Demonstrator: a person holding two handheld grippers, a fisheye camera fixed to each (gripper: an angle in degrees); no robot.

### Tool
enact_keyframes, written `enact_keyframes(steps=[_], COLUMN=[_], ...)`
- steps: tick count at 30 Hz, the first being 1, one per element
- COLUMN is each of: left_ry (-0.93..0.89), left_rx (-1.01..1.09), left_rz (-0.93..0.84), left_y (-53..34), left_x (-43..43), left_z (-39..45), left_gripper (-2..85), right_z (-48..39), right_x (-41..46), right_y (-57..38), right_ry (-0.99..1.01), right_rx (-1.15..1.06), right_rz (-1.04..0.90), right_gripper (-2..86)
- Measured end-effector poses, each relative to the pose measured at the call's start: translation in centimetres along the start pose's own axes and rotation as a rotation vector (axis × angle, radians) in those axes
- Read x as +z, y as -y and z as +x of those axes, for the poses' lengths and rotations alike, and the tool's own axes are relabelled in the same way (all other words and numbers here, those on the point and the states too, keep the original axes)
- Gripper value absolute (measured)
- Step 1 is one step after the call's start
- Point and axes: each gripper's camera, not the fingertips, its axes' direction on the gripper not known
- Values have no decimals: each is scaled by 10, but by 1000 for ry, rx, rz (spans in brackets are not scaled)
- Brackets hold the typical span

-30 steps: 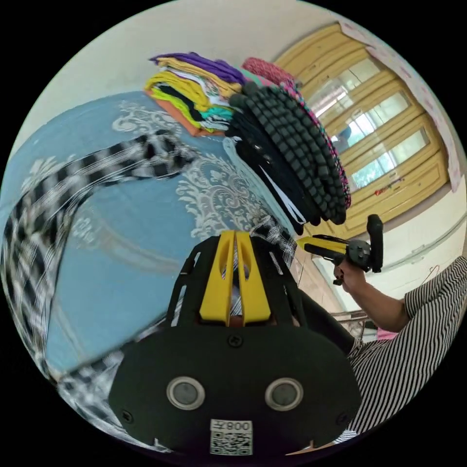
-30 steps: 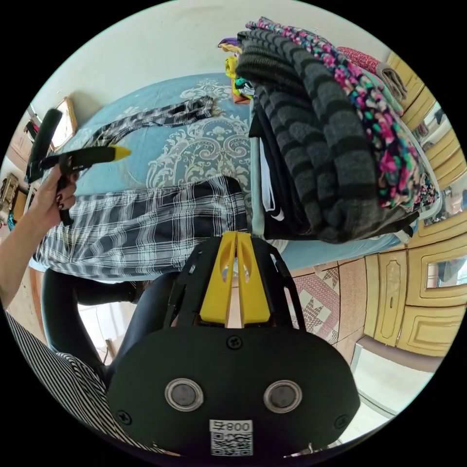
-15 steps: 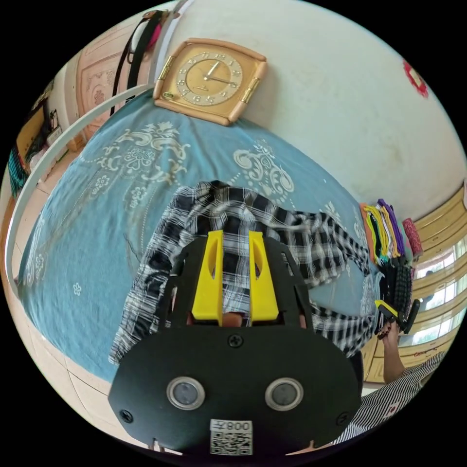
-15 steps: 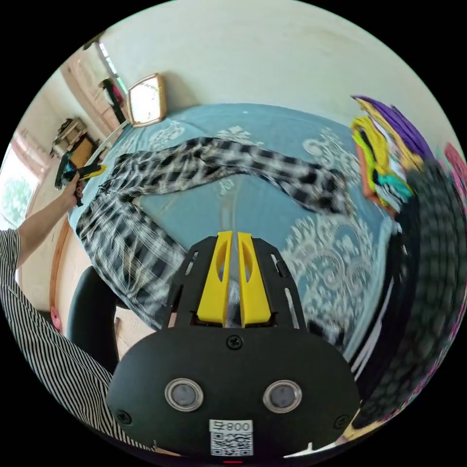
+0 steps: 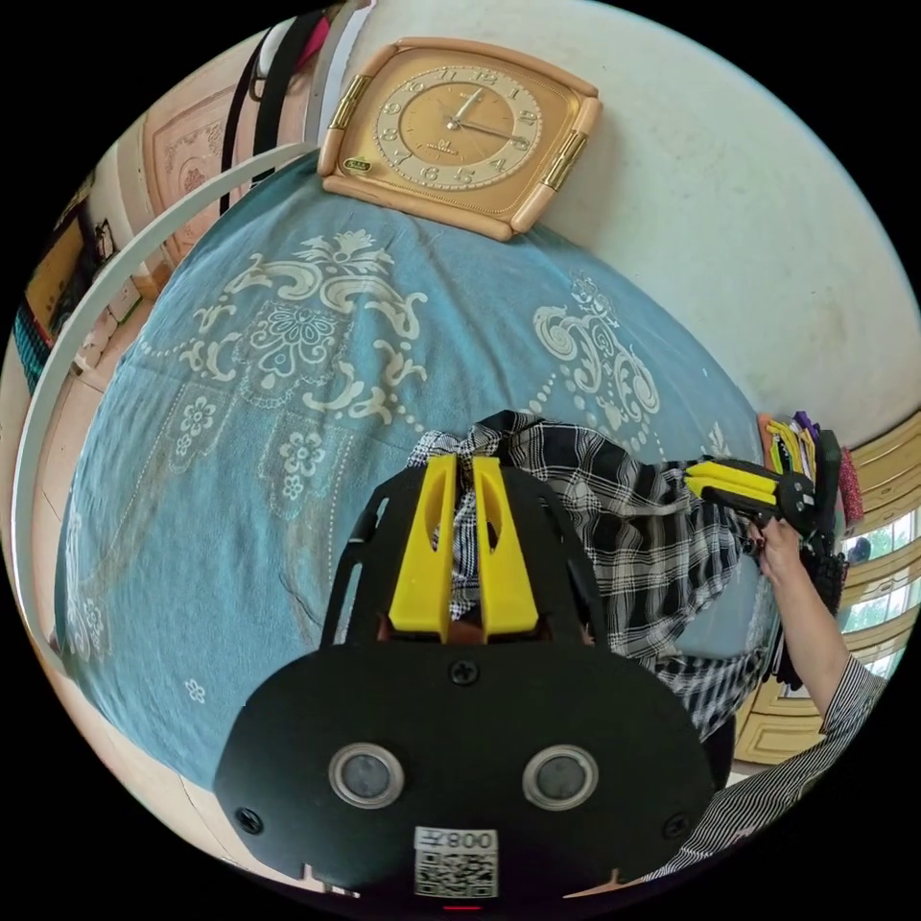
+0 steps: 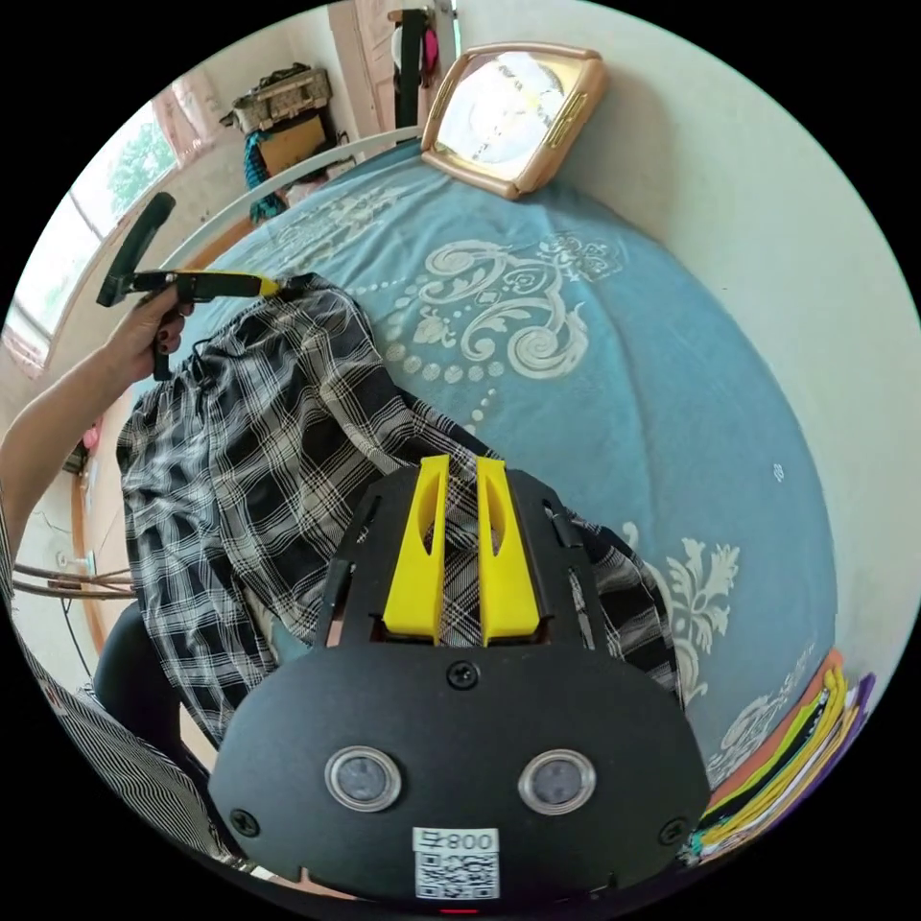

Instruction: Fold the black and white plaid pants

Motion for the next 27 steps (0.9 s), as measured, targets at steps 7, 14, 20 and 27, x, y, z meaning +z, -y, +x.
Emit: enact_keyframes(steps=[7,14,20,27], left_ry=[-14,-5,90,-82], left_rx=[27,-22,-78,-1], left_rz=[92,210,134,162], left_y=[-4,8,15,-22], left_x=[-24,-43,-6,9], left_z=[-40,-74,-79,-54], left_gripper=[13,14,31,43], right_z=[2,28,47,85], right_x=[-1,-46,-33,-63], right_y=[45,89,104,31], right_ry=[-99,-146,-139,-60], right_rx=[-79,-31,48,219], right_rz=[-61,55,-31,121], right_gripper=[5,-3,-3,1])
